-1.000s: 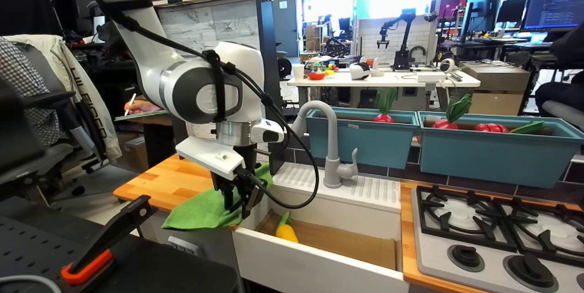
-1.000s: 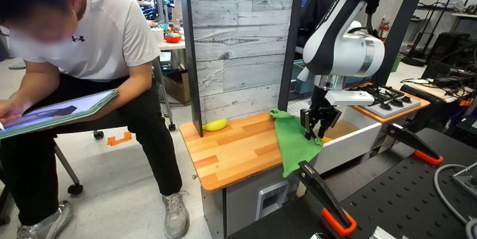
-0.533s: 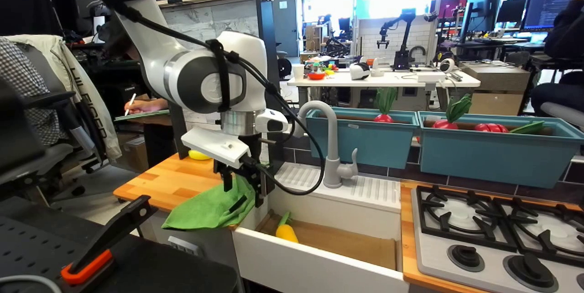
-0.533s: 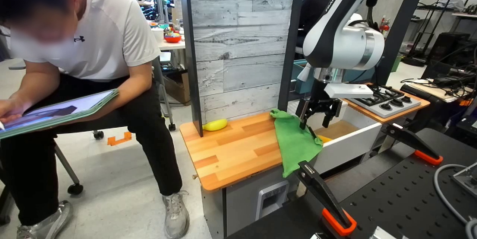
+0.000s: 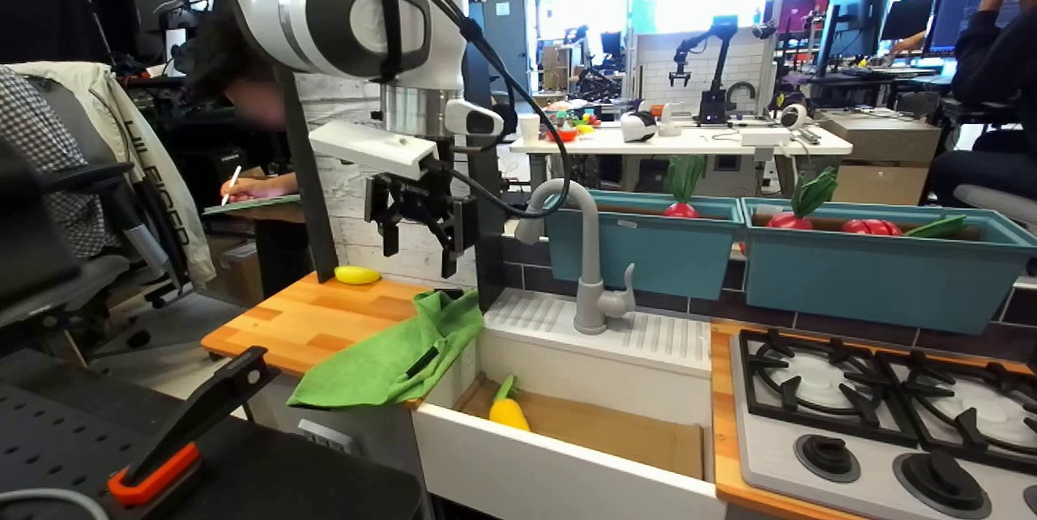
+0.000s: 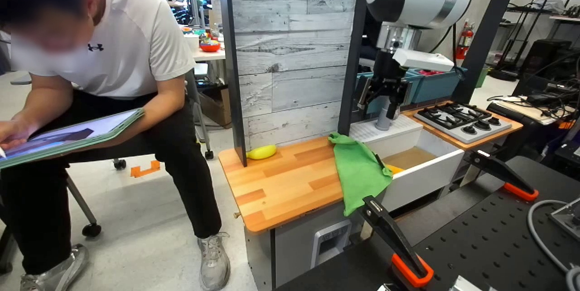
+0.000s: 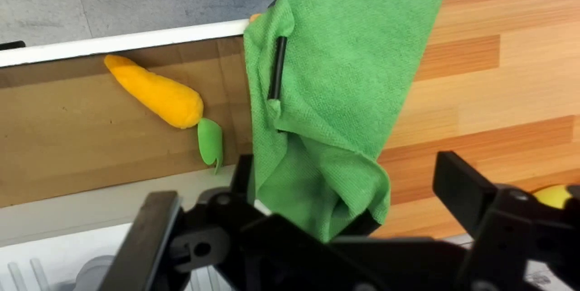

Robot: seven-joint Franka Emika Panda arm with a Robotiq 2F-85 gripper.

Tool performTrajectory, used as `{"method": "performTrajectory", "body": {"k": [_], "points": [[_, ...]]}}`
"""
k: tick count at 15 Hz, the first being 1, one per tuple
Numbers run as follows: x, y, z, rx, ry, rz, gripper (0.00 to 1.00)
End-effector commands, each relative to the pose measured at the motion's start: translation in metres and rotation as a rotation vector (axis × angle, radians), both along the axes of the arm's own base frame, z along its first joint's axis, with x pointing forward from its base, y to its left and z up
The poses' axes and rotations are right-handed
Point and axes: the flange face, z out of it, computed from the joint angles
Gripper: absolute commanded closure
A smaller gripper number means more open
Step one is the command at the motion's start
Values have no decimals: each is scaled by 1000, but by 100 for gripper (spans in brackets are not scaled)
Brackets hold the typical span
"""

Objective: Fold the green cloth in half

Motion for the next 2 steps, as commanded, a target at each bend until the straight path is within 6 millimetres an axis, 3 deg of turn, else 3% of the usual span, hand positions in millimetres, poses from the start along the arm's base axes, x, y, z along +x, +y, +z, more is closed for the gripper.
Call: {"method": "performTrajectory", "body": {"k": [1,2], "points": [[0,0,4,0,0,2,0],[-1,0,4,0,2,3,0]]}}
